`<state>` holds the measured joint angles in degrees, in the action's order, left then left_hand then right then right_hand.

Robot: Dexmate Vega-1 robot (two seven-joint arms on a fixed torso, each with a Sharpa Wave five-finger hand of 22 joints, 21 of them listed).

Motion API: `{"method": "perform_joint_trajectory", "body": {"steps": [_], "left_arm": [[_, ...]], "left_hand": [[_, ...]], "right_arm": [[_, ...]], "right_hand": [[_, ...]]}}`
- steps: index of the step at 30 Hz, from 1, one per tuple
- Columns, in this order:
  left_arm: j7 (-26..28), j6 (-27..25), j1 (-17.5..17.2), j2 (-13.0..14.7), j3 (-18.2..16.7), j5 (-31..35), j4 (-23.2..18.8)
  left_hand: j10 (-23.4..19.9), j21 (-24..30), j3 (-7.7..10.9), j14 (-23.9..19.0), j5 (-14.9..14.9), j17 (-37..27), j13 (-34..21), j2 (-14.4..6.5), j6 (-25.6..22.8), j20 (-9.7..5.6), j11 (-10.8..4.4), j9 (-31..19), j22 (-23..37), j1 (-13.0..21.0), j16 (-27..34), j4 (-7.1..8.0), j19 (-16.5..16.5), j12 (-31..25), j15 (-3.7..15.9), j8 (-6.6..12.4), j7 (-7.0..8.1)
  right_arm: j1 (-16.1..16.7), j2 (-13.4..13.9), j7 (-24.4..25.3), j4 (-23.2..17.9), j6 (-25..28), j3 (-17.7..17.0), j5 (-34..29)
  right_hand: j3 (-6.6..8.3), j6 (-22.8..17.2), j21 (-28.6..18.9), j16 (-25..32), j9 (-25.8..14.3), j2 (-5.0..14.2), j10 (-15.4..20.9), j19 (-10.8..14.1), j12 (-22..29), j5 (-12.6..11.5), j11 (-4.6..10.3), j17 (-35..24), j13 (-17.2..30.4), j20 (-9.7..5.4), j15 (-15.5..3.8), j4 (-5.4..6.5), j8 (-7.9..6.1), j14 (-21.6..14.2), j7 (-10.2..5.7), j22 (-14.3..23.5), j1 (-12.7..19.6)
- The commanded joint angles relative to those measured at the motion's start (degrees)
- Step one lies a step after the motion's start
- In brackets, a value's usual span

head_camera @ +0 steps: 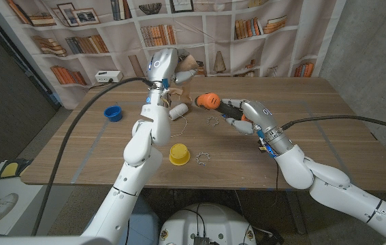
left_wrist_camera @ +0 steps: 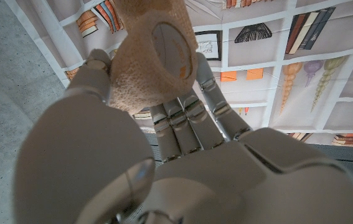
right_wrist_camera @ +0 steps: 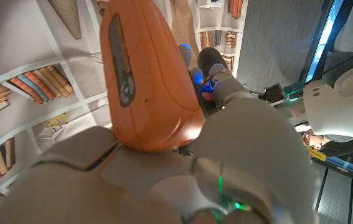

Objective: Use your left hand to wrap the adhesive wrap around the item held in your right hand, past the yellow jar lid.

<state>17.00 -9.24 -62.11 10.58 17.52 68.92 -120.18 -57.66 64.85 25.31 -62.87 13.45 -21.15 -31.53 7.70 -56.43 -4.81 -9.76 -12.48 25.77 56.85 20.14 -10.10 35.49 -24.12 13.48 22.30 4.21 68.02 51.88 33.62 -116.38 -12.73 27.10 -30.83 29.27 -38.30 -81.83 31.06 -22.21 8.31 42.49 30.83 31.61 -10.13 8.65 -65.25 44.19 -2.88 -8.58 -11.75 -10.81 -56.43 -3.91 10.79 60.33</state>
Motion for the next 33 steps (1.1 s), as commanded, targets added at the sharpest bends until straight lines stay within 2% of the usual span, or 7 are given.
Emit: {"method": "perform_joint_trajectory", "body": {"steps": [1,18,33], "left_arm": [[0.0,1.5,0.8,0.0,0.7,-0.8,1.2],[0.6,3.2,3.1,-0.4,2.4,-1.9,3.9],[0.8,3.6,2.1,-0.4,3.2,-1.7,2.6]], "left_hand": [[-0.4,0.6,1.03,-0.6,0.2,-0.3,-0.2,-12.3,-1.5,-0.05,-0.21,-0.5,-0.1,11.8,-0.1,0.45,-0.5,0.0,0.0,-0.01,0.65],[-0.4,1.7,1.31,-0.7,0.1,-0.6,-0.4,-12.2,-1.5,-0.15,-0.16,-0.6,-0.9,11.7,-0.5,0.4,-1.0,0.4,0.04,-0.25,0.68],[-0.5,2.6,1.51,-0.8,0.1,-0.8,-0.7,-12.1,-1.6,-0.2,-0.3,-0.6,-1.7,11.6,-0.7,0.37,-1.4,0.6,0.07,-0.37,0.7]], "right_arm": [[-1.3,-1.0,-0.9,-0.1,-0.2,1.4,-0.8],[-3.0,-2.3,-2.0,0.5,-0.6,2.8,-1.0],[-4.6,-3.2,-2.9,3.0,-1.6,3.4,0.0]], "right_hand": [[7.53,-3.6,-5.0,-0.1,-0.1,2.39,0.8,-0.2,0.0,0.1,0.32,-0.2,0.1,-9.11,-4.28,6.92,-0.27,-0.7,-3.09,0.1,-0.8],[7.62,-3.5,-5.2,-0.1,-0.1,2.37,0.9,-0.3,-0.1,0.1,0.24,-0.2,0.0,-9.08,-4.29,6.88,-0.23,-0.7,-3.12,0.1,-0.8],[7.66,-3.6,-5.3,-0.2,-0.1,2.37,0.9,-0.3,-0.1,0.1,0.43,-0.2,0.2,-9.08,-4.27,6.89,-0.27,-0.7,-3.12,0.1,-1.0]]}}
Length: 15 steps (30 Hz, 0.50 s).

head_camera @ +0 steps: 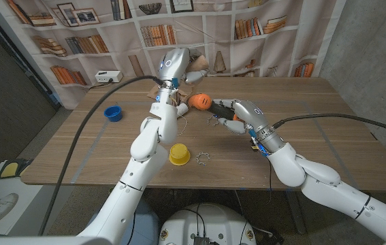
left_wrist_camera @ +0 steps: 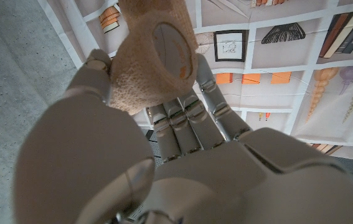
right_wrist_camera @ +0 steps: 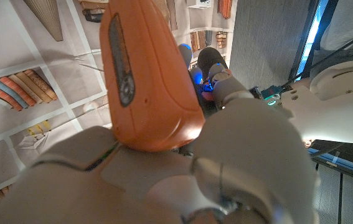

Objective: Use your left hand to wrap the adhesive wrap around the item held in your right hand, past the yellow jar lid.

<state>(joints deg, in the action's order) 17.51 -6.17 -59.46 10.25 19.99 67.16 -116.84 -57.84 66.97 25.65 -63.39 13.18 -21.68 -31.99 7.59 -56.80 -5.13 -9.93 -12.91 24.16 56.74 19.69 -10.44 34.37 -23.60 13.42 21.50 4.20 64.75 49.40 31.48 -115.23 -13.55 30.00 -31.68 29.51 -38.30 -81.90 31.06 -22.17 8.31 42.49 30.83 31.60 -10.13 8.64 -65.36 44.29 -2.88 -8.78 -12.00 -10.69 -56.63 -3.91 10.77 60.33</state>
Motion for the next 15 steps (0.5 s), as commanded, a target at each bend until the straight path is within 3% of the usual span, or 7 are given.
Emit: {"method": "perform_joint_trajectory", "body": {"steps": [1,15], "left_arm": [[0.4,0.6,-0.7,0.0,0.7,0.1,-1.0],[0.4,1.7,-2.7,0.7,0.8,1.5,-3.8]], "left_hand": [[-0.3,0.6,1.18,-0.3,0.4,-0.3,-0.2,-12.0,-1.2,0.1,-0.06,-0.2,-0.1,11.7,-0.2,0.72,-0.3,0.2,0.1,0.39,0.66],[-0.5,1.6,1.47,-0.4,0.3,-0.6,-0.3,-12.0,-1.5,0.08,-0.15,-0.3,-1.1,11.5,-0.5,0.76,-0.8,0.5,0.09,0.29,0.82]], "right_arm": [[-1.4,-0.5,-1.0,1.9,-0.8,0.5,0.8],[-2.5,-1.1,-1.5,2.7,-1.9,1.3,0.0]], "right_hand": [[7.43,-3.6,-5.2,-0.2,-0.1,2.37,0.9,-0.3,-0.1,0.1,0.42,0.0,0.1,-9.08,-4.08,7.14,-0.39,-0.4,-3.11,0.1,-1.0],[7.49,-3.6,-5.2,-0.2,-0.1,2.36,1.0,-0.4,-0.2,0.1,0.33,-0.1,0.2,-9.08,-4.08,7.1,-0.38,-0.5,-3.03,0.1,-1.0]]}}
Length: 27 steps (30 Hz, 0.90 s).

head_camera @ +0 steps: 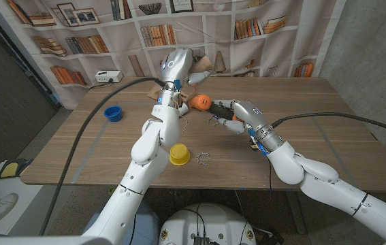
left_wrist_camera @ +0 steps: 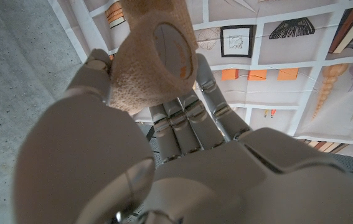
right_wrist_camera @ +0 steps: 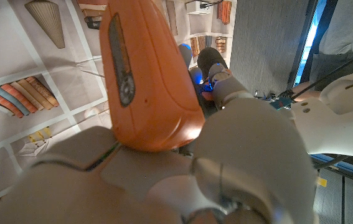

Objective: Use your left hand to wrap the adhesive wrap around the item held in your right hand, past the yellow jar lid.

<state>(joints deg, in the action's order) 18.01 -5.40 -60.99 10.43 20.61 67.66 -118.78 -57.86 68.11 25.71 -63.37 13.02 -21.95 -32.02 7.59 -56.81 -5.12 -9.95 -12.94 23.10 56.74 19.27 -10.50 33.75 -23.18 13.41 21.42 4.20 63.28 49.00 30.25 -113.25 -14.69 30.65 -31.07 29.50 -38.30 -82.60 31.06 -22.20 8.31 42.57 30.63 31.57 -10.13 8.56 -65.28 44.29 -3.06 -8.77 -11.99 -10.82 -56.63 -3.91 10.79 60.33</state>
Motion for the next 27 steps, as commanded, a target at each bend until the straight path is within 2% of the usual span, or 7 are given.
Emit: {"method": "perform_joint_trajectory", "body": {"steps": [1,27], "left_arm": [[-0.1,1.0,-1.2,0.6,0.1,1.2,-2.0],[-0.1,3.2,-3.0,0.8,0.0,1.1,-3.9]], "left_hand": [[-0.5,0.5,1.43,-0.4,0.5,-0.3,-0.3,-12.0,-1.5,0.09,-0.1,-0.2,-0.1,11.5,-0.1,0.81,-0.2,0.1,0.12,0.36,0.83],[-0.5,2.1,1.79,-0.5,0.3,-0.8,-0.6,-11.8,-1.4,-0.02,-0.08,-0.3,-1.7,11.4,-0.5,0.78,-0.9,0.6,0.14,0.01,0.82]], "right_arm": [[-1.0,-0.7,-0.2,0.6,-0.8,0.6,-0.6],[-1.5,-2.1,-0.3,-0.6,-0.4,1.5,-1.1]], "right_hand": [[7.51,-3.6,-4.5,-0.2,-0.1,2.37,0.9,-0.2,-0.2,0.1,0.44,-0.1,0.2,-8.91,-4.08,7.09,-0.23,-0.5,-3.06,0.1,-1.0],[7.6,-3.7,-4.6,-0.2,-0.1,2.38,1.0,-0.3,-0.3,0.1,0.43,-0.1,0.2,-8.91,-4.07,7.05,-0.27,-0.5,-3.04,0.1,-1.1]]}}
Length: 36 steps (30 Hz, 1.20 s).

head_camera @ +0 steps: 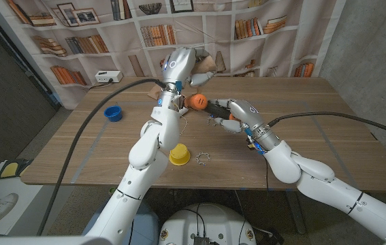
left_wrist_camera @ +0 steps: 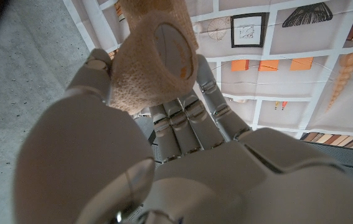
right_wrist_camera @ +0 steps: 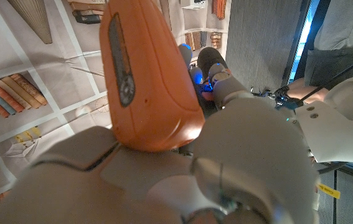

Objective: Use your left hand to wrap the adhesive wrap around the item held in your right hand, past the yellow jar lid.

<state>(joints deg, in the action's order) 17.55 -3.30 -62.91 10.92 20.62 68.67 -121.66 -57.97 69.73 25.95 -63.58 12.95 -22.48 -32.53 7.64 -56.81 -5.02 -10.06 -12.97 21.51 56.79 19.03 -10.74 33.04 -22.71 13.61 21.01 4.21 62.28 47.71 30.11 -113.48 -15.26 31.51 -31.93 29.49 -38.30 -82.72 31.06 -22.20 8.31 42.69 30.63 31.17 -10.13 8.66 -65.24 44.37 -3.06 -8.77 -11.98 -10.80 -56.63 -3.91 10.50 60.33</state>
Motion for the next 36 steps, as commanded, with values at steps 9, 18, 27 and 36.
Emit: {"method": "perform_joint_trajectory", "body": {"steps": [9,18,27,36], "left_arm": [[1.3,2.4,-1.9,0.6,-0.1,-0.4,-2.0],[1.7,3.4,-2.2,0.6,-0.2,-1.4,-2.3],[2.0,4.2,-2.6,0.7,-0.1,-1.9,-2.7],[2.6,4.8,-3.4,0.7,-0.2,-2.6,-3.3]], "left_hand": [[-0.5,1.0,1.66,-0.4,0.4,-0.4,-0.2,-11.9,-1.4,-0.11,-0.04,-0.3,-0.7,11.3,-0.4,1.07,-0.3,0.3,-0.11,0.34,0.92],[-0.6,1.6,1.7,-0.4,0.3,-0.5,-0.2,-11.8,-1.5,-0.14,0.34,-0.4,-1.3,11.2,-0.5,1.05,-0.5,0.5,-0.12,0.26,0.87],[-0.7,2.2,1.81,-0.5,0.3,-0.6,-0.4,-11.8,-1.4,-0.12,0.1,-0.4,-2.0,11.2,-0.6,1.05,-0.7,0.7,-0.09,0.13,0.86],[-0.7,2.8,1.89,-0.5,0.2,-0.6,-0.4,-11.9,-1.5,-0.24,0.09,-0.4,-2.6,11.2,-0.8,1.08,-0.9,0.9,-0.1,0.03,0.91]], "right_arm": [[-1.6,-1.7,-1.1,0.4,0.9,1.4,-0.4],[-2.1,-2.8,-1.8,0.7,2.4,2.1,-0.7],[-2.1,-3.4,-1.7,0.4,4.2,2.3,-1.2],[-2.8,-4.4,-2.1,0.4,5.6,2.9,-1.3]], "right_hand": [[7.64,-3.6,-4.5,-0.2,-0.1,2.38,0.9,-0.3,0.0,0.1,0.29,-0.1,0.1,-8.91,-4.08,7.03,-0.26,-0.6,-3.03,0.4,-1.1],[7.64,-3.7,-4.5,-0.2,-0.1,2.36,0.8,-0.3,-0.1,0.1,0.34,-0.1,0.2,-8.89,-4.09,7.05,-0.28,-0.6,-3.0,0.4,-1.2],[7.66,-3.6,-4.5,-0.3,-0.1,2.34,1.0,-0.3,0.0,0.1,0.34,-0.1,0.3,-8.87,-4.09,7.02,-0.25,-0.5,-3.03,0.3,-1.2],[7.68,-3.7,-4.5,-0.3,-0.1,2.35,1.0,-0.2,-0.1,0.1,0.32,-0.1,0.3,-8.88,-4.09,6.99,-0.28,-0.6,-3.01,0.3,-1.2]]}}
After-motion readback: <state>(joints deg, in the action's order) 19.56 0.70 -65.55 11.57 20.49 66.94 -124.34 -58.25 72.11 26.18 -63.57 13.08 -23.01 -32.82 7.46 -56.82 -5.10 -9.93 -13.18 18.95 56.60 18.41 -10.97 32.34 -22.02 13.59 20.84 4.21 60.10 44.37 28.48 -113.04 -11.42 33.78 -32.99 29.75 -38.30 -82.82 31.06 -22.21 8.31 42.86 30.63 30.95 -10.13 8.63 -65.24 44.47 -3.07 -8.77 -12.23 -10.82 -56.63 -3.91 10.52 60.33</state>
